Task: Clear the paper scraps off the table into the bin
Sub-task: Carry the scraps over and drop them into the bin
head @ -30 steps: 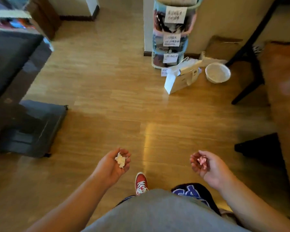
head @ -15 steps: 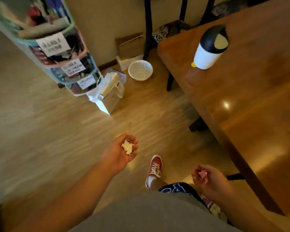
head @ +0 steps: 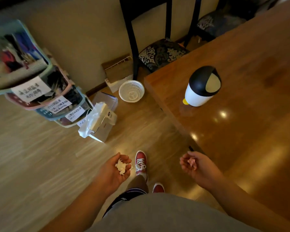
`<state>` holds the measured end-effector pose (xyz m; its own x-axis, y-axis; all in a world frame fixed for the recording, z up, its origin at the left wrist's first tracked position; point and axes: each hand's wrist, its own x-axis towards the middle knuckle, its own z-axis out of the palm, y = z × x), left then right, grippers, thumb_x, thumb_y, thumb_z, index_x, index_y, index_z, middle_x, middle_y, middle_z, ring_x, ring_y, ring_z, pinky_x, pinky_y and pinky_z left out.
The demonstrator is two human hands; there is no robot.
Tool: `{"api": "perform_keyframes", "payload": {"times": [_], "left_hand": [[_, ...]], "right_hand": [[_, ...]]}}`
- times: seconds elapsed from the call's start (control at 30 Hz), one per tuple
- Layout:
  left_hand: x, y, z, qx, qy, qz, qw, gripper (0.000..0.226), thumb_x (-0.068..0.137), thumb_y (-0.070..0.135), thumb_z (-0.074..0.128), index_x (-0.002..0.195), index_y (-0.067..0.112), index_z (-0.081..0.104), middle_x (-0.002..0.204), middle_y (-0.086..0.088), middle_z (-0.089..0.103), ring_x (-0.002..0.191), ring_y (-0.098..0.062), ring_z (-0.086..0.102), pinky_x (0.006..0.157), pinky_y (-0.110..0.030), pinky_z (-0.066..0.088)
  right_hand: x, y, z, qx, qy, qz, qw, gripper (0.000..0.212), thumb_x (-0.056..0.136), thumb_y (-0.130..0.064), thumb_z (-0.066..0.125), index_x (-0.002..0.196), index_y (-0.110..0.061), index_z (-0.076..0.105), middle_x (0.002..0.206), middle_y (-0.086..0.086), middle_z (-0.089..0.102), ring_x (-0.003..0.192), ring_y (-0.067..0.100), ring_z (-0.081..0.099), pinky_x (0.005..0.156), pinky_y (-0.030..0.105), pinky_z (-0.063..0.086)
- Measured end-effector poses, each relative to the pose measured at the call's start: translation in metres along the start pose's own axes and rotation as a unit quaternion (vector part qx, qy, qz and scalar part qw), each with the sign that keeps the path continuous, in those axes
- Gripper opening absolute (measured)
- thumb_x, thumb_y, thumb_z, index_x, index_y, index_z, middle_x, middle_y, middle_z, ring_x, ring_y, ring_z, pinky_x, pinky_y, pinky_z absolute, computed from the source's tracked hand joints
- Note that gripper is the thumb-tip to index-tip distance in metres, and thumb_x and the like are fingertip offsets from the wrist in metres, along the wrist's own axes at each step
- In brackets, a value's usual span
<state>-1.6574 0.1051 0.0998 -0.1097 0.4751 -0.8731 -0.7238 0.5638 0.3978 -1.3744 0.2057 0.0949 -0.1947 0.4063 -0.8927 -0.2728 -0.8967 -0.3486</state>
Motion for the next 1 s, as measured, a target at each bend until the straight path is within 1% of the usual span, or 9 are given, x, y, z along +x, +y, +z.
{"api": "perform_keyframes", "payload": {"times": [0.17, 0.27, 0.4, 0.53, 0.57, 0.63, 0.73, 0.83, 1.0], "left_hand": [[0.045, 0.061, 0.037, 0.057, -0.043, -0.021, 0.997, 0.029, 0.094, 0.029, 0.05, 0.077, 0.01, 0.066, 0.07, -0.005, 0.071, 0.058, -0.015, 0.064, 0.052, -0.024, 0.052], [0.069, 0.1, 0.071, 0.103, -0.074, -0.03, 0.991, 0.029, 0.094, 0.028, 0.049, 0.077, 0.011, 0.065, 0.069, -0.005, 0.071, 0.056, -0.014, 0.064, 0.054, -0.025, 0.051], [0.092, 0.142, 0.121, 0.157, -0.1, -0.049, 0.981, 0.032, 0.097, 0.031, 0.044, 0.081, 0.01, 0.062, 0.065, -0.004, 0.071, 0.055, -0.013, 0.063, 0.046, -0.024, 0.051], [0.103, 0.158, 0.16, 0.182, -0.13, -0.049, 0.973, 0.033, 0.096, 0.031, 0.045, 0.081, 0.008, 0.063, 0.067, -0.007, 0.071, 0.055, -0.015, 0.065, 0.046, -0.024, 0.05], [0.104, 0.159, 0.167, 0.186, -0.133, -0.052, 0.972, 0.033, 0.096, 0.031, 0.046, 0.081, 0.008, 0.064, 0.068, -0.007, 0.071, 0.055, -0.016, 0.065, 0.047, -0.024, 0.05], [0.103, 0.157, 0.181, 0.19, -0.14, -0.057, 0.97, 0.033, 0.095, 0.032, 0.047, 0.08, 0.008, 0.065, 0.068, -0.007, 0.071, 0.055, -0.015, 0.065, 0.048, -0.024, 0.05], [0.098, 0.149, 0.197, 0.196, -0.138, -0.056, 0.969, 0.034, 0.095, 0.032, 0.046, 0.079, 0.009, 0.065, 0.068, -0.006, 0.07, 0.056, -0.014, 0.065, 0.05, -0.025, 0.05], [0.089, 0.141, 0.208, 0.196, -0.14, -0.05, 0.969, 0.035, 0.095, 0.032, 0.046, 0.08, 0.008, 0.066, 0.071, -0.008, 0.07, 0.06, -0.016, 0.065, 0.052, -0.026, 0.051], [0.066, 0.134, 0.252, 0.238, -0.18, -0.001, 0.955, 0.038, 0.096, 0.034, 0.045, 0.078, 0.009, 0.067, 0.072, -0.008, 0.07, 0.061, -0.016, 0.064, 0.049, -0.026, 0.048]], "right_hand": [[0.008, -0.061, 0.021, 0.092, 0.031, -0.055, 0.994, 0.03, 0.095, -0.025, 0.047, 0.077, -0.004, 0.059, 0.065, 0.012, 0.066, 0.056, 0.019, 0.066, 0.049, 0.025, 0.055], [-0.009, -0.123, 0.025, 0.179, 0.065, -0.123, 0.974, 0.03, 0.096, -0.031, 0.047, 0.08, -0.008, 0.057, 0.069, 0.009, 0.06, 0.065, 0.019, 0.059, 0.054, 0.027, 0.053], [-0.037, -0.211, 0.022, 0.293, 0.132, -0.302, 0.898, 0.034, 0.096, -0.031, 0.044, 0.071, -0.009, 0.053, 0.062, 0.003, 0.059, 0.067, 0.015, 0.058, 0.053, 0.021, 0.054], [-0.047, -0.259, 0.028, 0.283, 0.203, -0.462, 0.815, 0.036, 0.096, -0.032, 0.047, 0.069, -0.012, 0.057, 0.058, 0.001, 0.062, 0.06, 0.016, 0.063, 0.057, 0.026, 0.054], [-0.041, -0.263, 0.034, 0.251, 0.223, -0.475, 0.814, 0.036, 0.096, -0.035, 0.047, 0.071, -0.012, 0.059, 0.06, 0.0, 0.065, 0.061, 0.015, 0.066, 0.059, 0.028, 0.054], [-0.022, -0.264, 0.053, 0.127, 0.258, -0.456, 0.842, 0.043, 0.096, -0.044, 0.041, 0.081, -0.013, 0.065, 0.074, 0.001, 0.072, 0.073, 0.015, 0.07, 0.067, 0.029, 0.055], [0.004, -0.26, 0.074, -0.004, 0.238, -0.392, 0.889, 0.052, 0.097, -0.053, 0.033, 0.098, -0.013, 0.067, 0.1, 0.005, 0.073, 0.093, 0.016, 0.069, 0.083, 0.031, 0.053], [0.01, -0.261, 0.06, -0.015, 0.228, -0.396, 0.889, 0.054, 0.097, -0.055, 0.029, 0.102, -0.016, 0.066, 0.108, 0.002, 0.071, 0.102, 0.014, 0.067, 0.093, 0.033, 0.05], [0.02, -0.259, 0.001, 0.046, 0.209, -0.355, 0.91, 0.052, 0.097, -0.051, 0.033, 0.1, -0.009, 0.063, 0.103, 0.011, 0.072, 0.098, 0.024, 0.07, 0.087, 0.038, 0.055]]}}
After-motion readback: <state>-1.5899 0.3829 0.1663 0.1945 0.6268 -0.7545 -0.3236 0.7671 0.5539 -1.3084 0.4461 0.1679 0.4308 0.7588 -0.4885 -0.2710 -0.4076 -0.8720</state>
